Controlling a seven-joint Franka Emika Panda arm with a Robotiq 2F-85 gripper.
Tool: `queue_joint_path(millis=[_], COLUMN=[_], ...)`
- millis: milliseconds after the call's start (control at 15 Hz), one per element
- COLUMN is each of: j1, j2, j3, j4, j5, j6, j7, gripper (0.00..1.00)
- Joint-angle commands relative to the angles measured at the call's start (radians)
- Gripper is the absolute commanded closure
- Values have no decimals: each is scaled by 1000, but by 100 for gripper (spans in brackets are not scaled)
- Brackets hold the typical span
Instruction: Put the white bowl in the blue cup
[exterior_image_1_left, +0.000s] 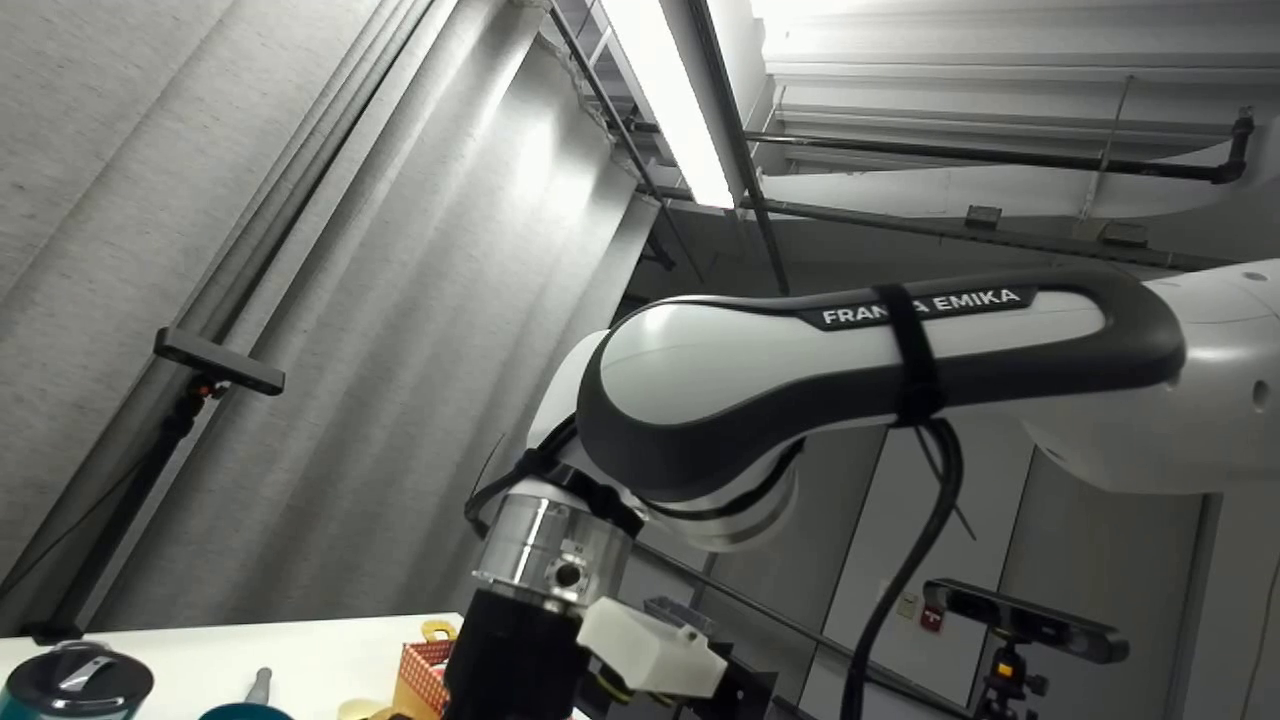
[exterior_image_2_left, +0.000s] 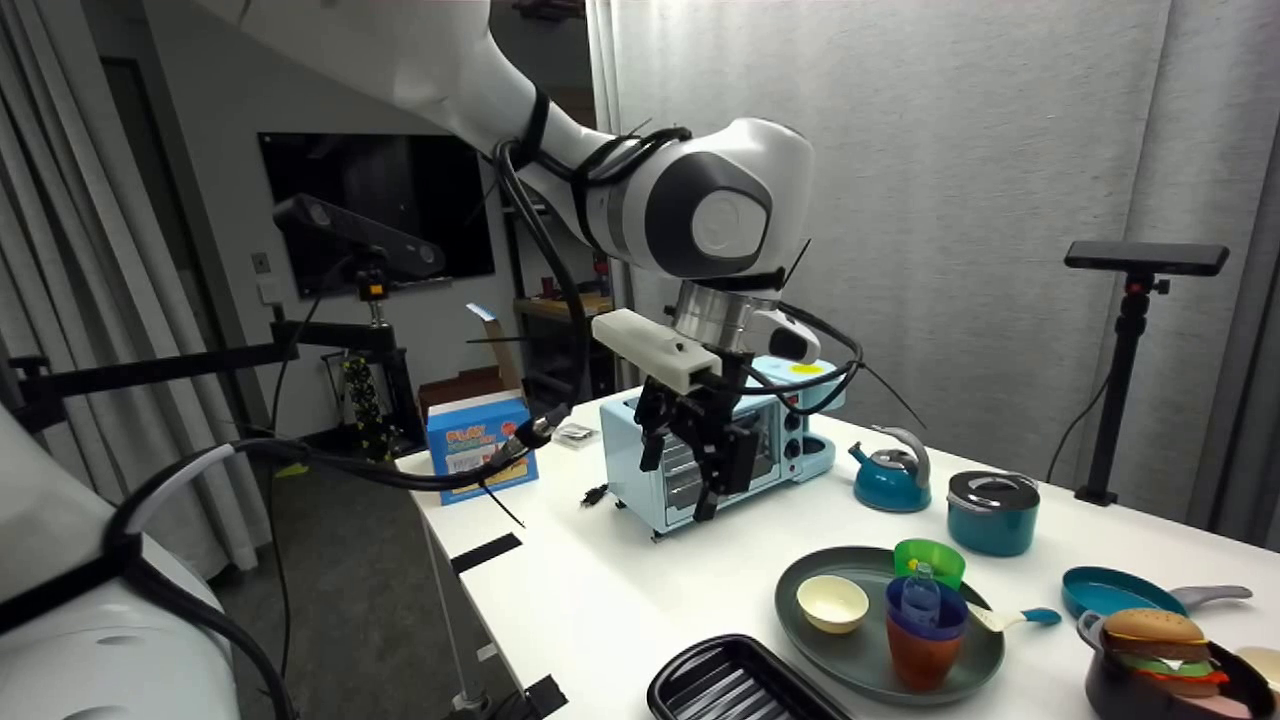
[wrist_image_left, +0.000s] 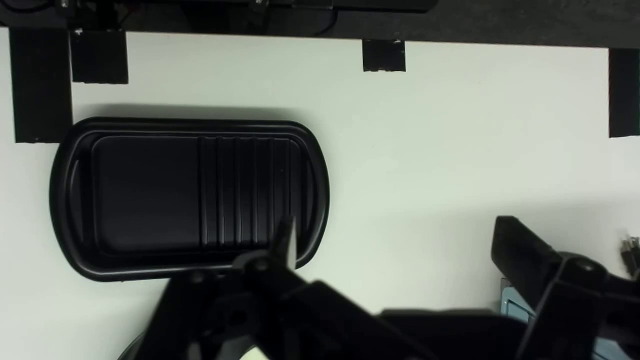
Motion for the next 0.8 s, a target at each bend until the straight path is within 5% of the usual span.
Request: queue_joint_path(millis=[0,200,267,733], j1=[-10,-12,18,53], j2=[-1,-4,130,372], j3=[10,13,53,138], j4=[-1,-7,176,538], j5=[-4,-8,7,-125], j6=[4,28,5,12], j7=[5,16,91,301], gripper=[0,0,0,0])
